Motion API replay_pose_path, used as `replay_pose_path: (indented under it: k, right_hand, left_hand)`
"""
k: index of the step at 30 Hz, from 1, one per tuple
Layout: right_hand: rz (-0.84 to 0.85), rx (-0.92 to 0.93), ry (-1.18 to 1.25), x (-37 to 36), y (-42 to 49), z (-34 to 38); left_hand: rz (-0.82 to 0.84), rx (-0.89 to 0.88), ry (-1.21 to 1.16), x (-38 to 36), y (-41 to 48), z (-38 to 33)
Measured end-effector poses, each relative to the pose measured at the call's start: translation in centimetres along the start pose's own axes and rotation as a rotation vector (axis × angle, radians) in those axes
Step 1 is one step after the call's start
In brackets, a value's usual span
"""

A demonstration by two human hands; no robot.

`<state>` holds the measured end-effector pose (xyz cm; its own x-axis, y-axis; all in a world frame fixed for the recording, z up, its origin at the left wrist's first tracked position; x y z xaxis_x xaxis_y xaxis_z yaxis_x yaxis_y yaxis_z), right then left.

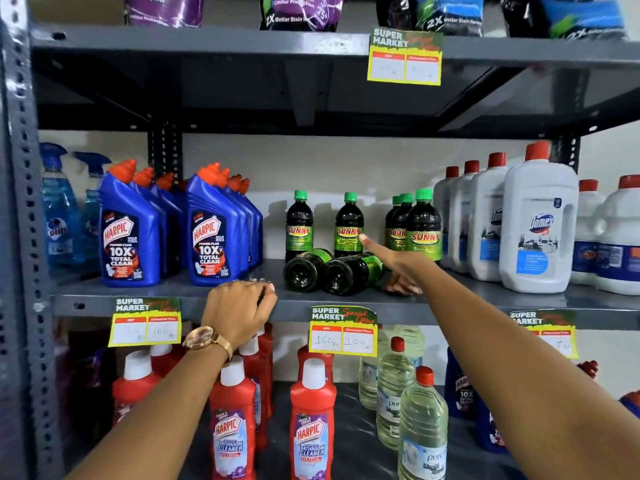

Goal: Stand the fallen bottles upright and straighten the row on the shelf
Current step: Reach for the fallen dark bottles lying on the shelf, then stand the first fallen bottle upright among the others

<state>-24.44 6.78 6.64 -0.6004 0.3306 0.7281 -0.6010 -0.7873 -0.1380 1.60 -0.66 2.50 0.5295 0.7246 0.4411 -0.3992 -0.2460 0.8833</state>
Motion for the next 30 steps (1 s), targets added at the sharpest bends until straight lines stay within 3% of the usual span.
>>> replay_pose_path:
  k: [7, 9, 13, 19, 26, 30]
  right_hand:
    - [0.089, -0.099, 0.174, -2.4, 1.8, 1.9]
    - [-0.019, -0.078, 0.354, -3.1, 2.0, 1.1]
    - [-0.411, 0.153, 0.595, -2.6, 1.6, -0.3]
    - [-0.653, 0.253, 0.364, -1.6, 0.0, 0.7]
    - [-0.593, 0.371, 0.287, -2.0, 0.4, 1.9]
    - [-0.282, 0.246, 0.581, -2.6, 1.1, 0.8]
  left_hand:
    - [0.016, 0.022, 0.011, -0.1, -0.2, 0.1]
    - [0.019, 0.025, -0.002, -0.2, -0.2, 0.2]
    - [0.007, 0.033, 0.016, -0.4, -0.3, 0.2]
    - [0.005, 0.048, 0.012, -0.4, -0.4, 0.3]
    - [0.01, 0.06, -0.002, -0.3, -0.4, 0.2]
    - [0.03, 0.067, -0.026, -0.4, -0.4, 0.3]
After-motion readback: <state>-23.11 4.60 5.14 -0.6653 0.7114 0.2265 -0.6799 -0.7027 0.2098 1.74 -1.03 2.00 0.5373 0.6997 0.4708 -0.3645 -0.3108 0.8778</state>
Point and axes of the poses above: each hand's wrist, its own y-axis towards the middle knuckle, its own x-axis out of the back of the hand, z = x × y, the point moved 5 cm from there along y, towards the middle knuckle, and after that the axes turned 4 degrees about -x, right-handed, at the moved point
